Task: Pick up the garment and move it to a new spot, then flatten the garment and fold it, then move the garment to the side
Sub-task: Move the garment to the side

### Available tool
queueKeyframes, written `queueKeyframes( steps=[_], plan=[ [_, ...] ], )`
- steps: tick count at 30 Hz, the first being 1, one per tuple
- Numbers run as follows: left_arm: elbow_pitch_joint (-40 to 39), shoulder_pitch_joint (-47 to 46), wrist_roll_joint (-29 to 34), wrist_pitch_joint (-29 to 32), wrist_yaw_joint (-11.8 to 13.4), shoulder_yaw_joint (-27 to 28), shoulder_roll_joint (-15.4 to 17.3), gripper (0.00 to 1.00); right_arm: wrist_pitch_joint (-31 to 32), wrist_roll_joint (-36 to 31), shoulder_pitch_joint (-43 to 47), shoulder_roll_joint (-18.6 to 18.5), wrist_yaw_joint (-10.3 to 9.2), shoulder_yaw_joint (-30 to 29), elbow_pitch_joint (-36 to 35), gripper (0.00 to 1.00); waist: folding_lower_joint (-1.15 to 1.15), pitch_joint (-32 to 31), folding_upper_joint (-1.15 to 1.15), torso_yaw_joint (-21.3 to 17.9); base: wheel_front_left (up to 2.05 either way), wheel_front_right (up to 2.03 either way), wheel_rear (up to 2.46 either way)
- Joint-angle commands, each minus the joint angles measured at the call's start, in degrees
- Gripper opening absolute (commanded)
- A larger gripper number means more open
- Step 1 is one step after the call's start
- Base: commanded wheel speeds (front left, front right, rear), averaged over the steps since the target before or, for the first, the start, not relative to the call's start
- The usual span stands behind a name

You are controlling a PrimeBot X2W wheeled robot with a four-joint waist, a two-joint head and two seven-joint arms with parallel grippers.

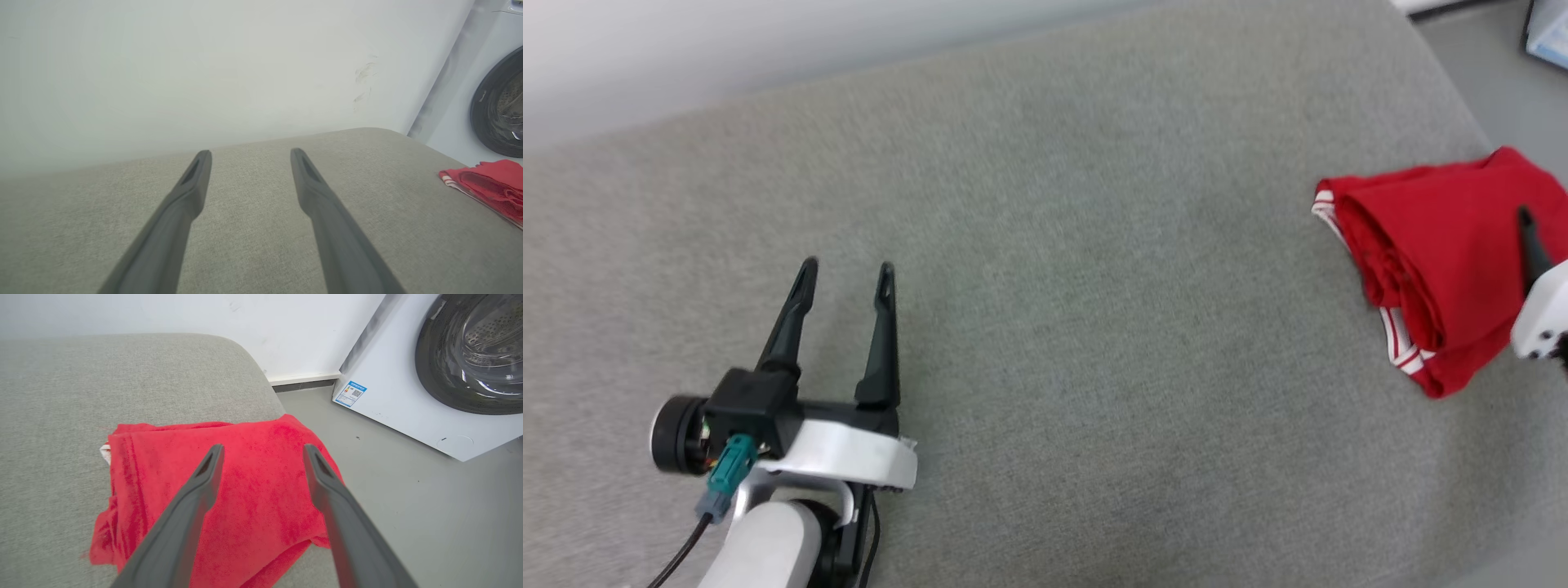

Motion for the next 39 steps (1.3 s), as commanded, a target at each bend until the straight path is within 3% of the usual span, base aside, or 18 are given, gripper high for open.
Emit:
queueKeyframes(
  steps=[1, 13, 22, 30, 39],
  plan=[
    [0.44, 0.89, -0.22, -0.49, 0.31, 0.4, -0.16, 1.0, -0.34, 0.38, 1.48, 0.67, -0.04, 0.22, -0.87, 1.0, 0.0, -4.98, 0.0, 1.83, 0.0, 0.0, 0.0],
    [5.4, 7.64, -2.8, -2.33, 1.33, 3.33, 0.04, 1.0, -0.8, 3.52, 19.11, 4.65, -0.04, 2.71, -22.42, 1.0, 0.0, -14.01, 0.0, 10.77, 0.0, 0.0, 0.0],
    [7.88, 9.39, -4.38, -2.89, -0.35, 5.53, 1.22, 1.0, 0.82, -0.78, 33.49, 11.46, -0.04, -2.6, -42.4, 1.0, 0.0, -17.28, 0.0, 16.88, 0.0, 0.0, 0.0],
    [10.05, 11.03, -6.13, -3.11, -4.58, 6.09, 3.12, 1.0, 5.75, -4.05, 43.28, 17.44, -0.04, -4.53, -55.36, 1.0, 0.0, -18.89, 0.0, 17.69, 0.0, 0.0, 0.0],
    [12.02, 13.78, -5.74, -3.1, -5.09, 4.04, 2.6, 1.0, 8.25, -5.16, 49.51, 19.95, -0.03, -4.56, -61.12, 1.0, 0.0, -20.65, 0.0, 16.47, 0.0, 0.0, 0.0]
  ],
)
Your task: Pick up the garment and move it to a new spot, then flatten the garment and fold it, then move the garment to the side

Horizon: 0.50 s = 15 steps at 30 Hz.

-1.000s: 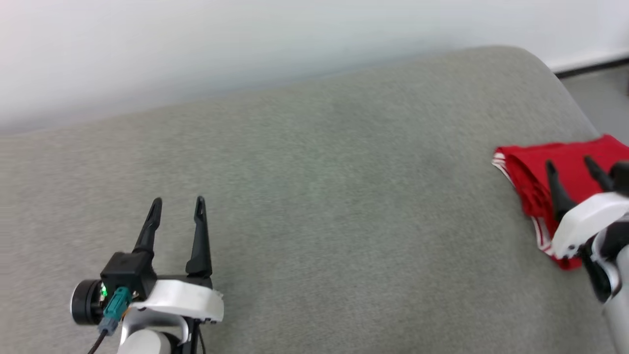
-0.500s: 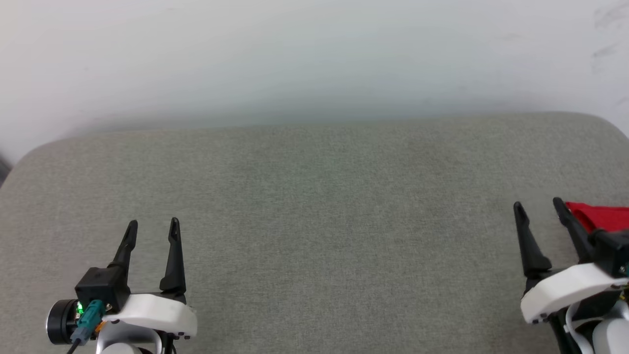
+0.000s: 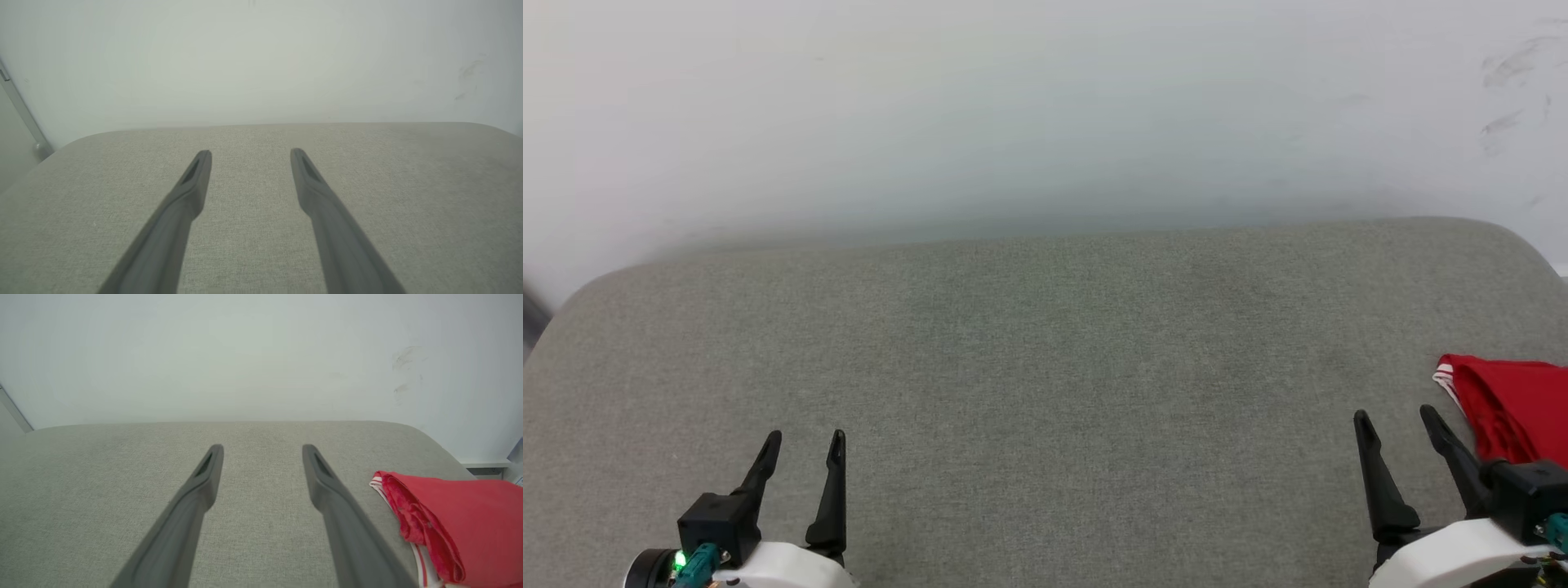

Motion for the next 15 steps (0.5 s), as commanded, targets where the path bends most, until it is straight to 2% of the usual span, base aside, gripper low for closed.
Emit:
queueKeyframes(
  steps=[1, 15],
  plan=[
    [0.45, 0.45, -0.01, -0.24, -0.2, -0.08, 0.06, 1.0, 0.1, -0.47, 0.71, 0.39, -0.02, -0.02, -0.41, 1.0, 0.01, -0.22, 0.0, -0.04, 0.0, 0.0, 0.0],
    [1.7, -0.4, 1.1, -0.38, 0.23, 0.2, -0.73, 1.0, 0.12, 0.08, -0.17, 0.03, -0.02, -0.03, -0.02, 1.0, 0.01, -0.3, 0.0, 0.74, 0.0, 0.0, 0.0]
  ],
)
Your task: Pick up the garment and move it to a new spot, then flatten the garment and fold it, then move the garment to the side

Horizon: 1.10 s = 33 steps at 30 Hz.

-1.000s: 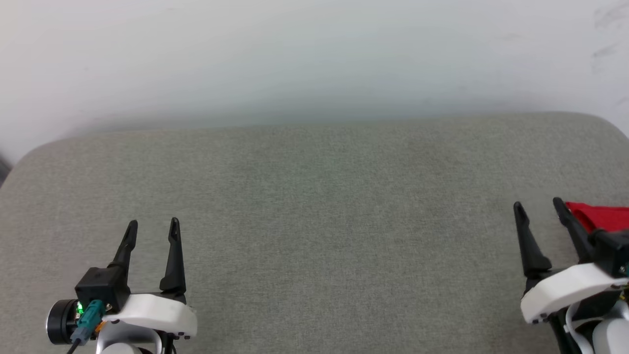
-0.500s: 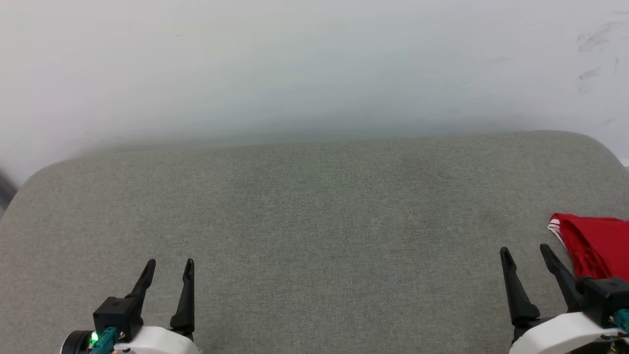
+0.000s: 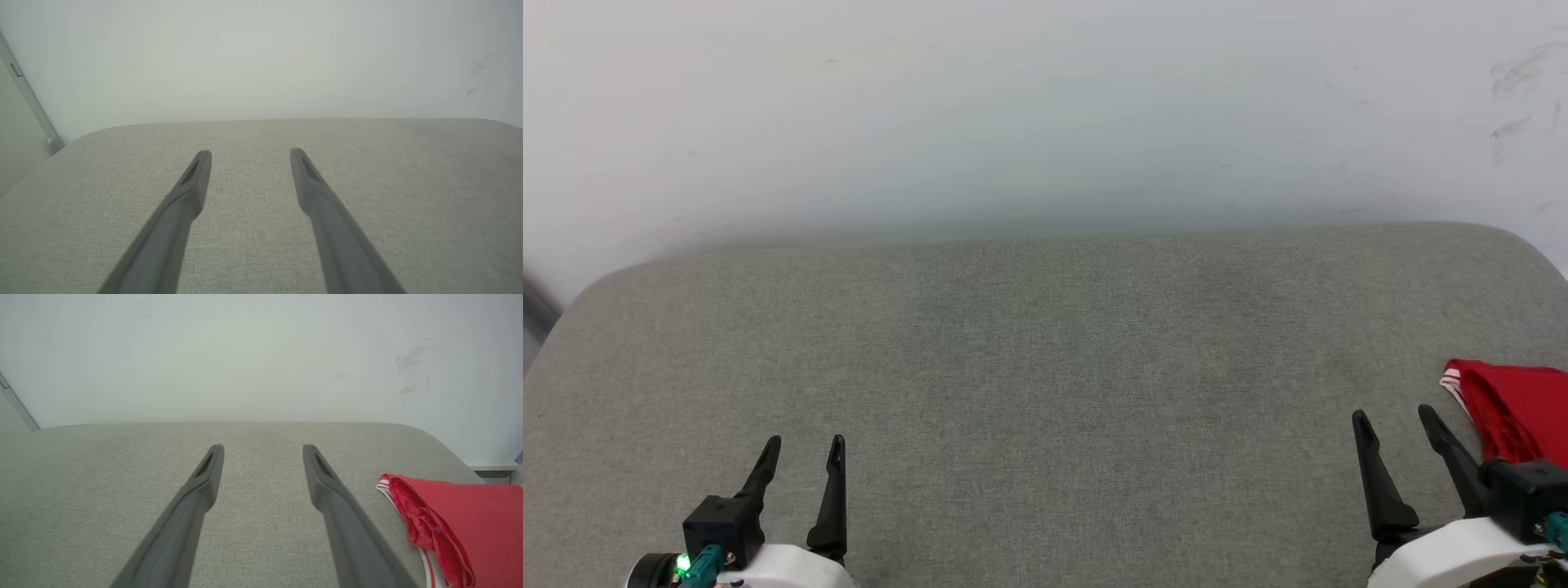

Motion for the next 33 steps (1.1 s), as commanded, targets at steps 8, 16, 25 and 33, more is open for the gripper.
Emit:
queueKeyframes(
  steps=[8, 16, 25, 33],
  plan=[
    [0.42, -0.95, 0.57, -0.38, 0.03, 0.12, -0.4, 1.0, -0.47, 0.26, -0.39, -0.42, -0.02, 0.47, 0.32, 1.0, 0.0, 0.24, 0.0, 0.43, 0.0, 0.0, 0.0],
    [1.5, -0.15, -3.83, 1.37, -0.9, 1.13, -1.75, 0.0, -0.09, 4.9, -0.47, 0.05, 0.0, 0.35, 2.63, 0.0, 0.01, 0.38, 0.0, 0.55, 0.0, 0.0, 0.0],
    [1.85, -1.03, -11.02, 3.61, -2.46, 3.42, -3.35, 0.0, 0.28, 13.83, -2.02, 0.24, 0.0, -0.18, 4.72, 0.0, 0.01, 0.55, 0.0, 0.59, 0.0, 0.0, 0.0],
    [2.14, -1.86, -17.5, 5.63, -3.89, 5.51, -4.83, 0.0, 0.6, 21.87, -3.39, 0.41, 0.0, -0.67, 6.63, 0.0, 0.01, 0.71, 0.0, 0.63, 0.0, 0.0, 0.0]
  ],
)
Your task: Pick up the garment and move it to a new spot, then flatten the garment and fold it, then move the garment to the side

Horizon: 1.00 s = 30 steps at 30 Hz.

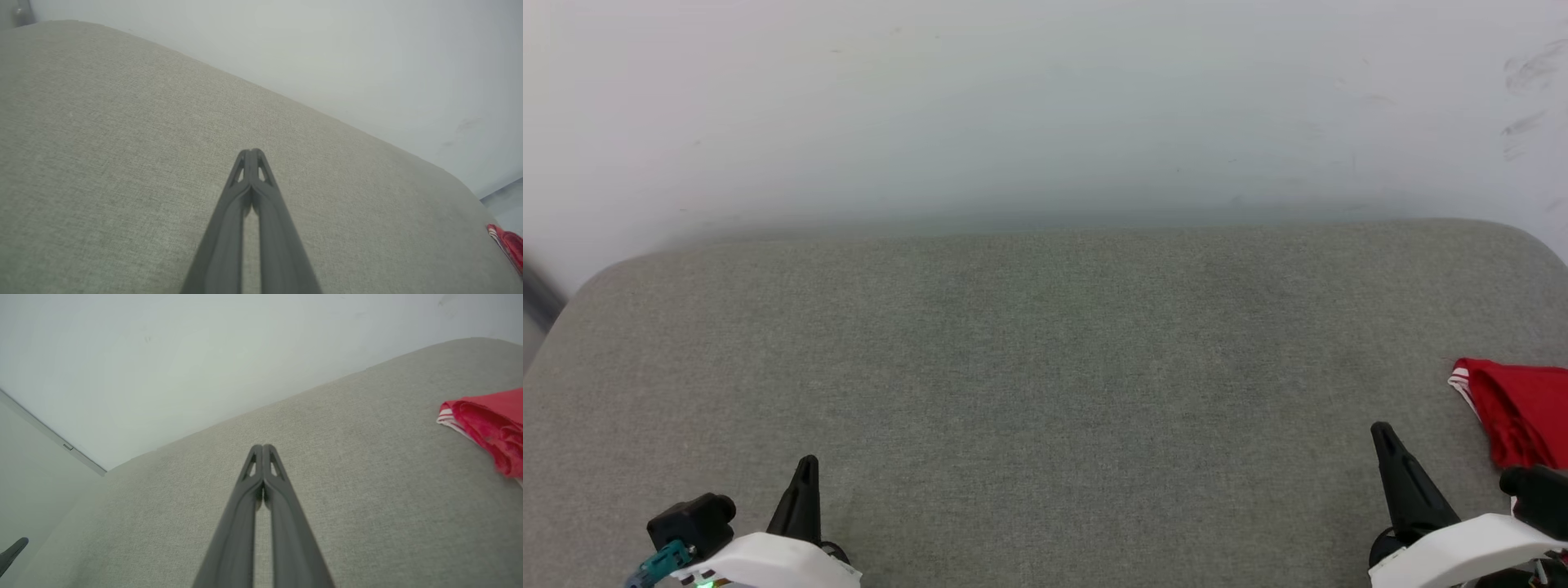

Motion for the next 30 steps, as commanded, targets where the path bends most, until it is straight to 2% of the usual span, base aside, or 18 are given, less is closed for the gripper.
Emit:
queueKeyframes(
  steps=[1, 30],
  plan=[
    [-0.67, -1.95, -1.37, 0.25, -0.33, 0.97, 0.16, 0.0, 0.1, 1.77, -1.81, 0.04, 0.0, -0.22, -0.37, 0.0, 0.0, 0.01, 0.0, 0.01, 0.0, 0.0, 0.0],
    [-0.19, -4.07, -20.41, 6.24, -4.54, 7.05, -4.26, 0.0, 0.98, 25.37, -5.82, 0.53, 0.0, -1.63, 5.23, 0.0, 0.0, 0.62, 0.0, 0.15, 0.0, 0.0, 0.0]
  ],
)
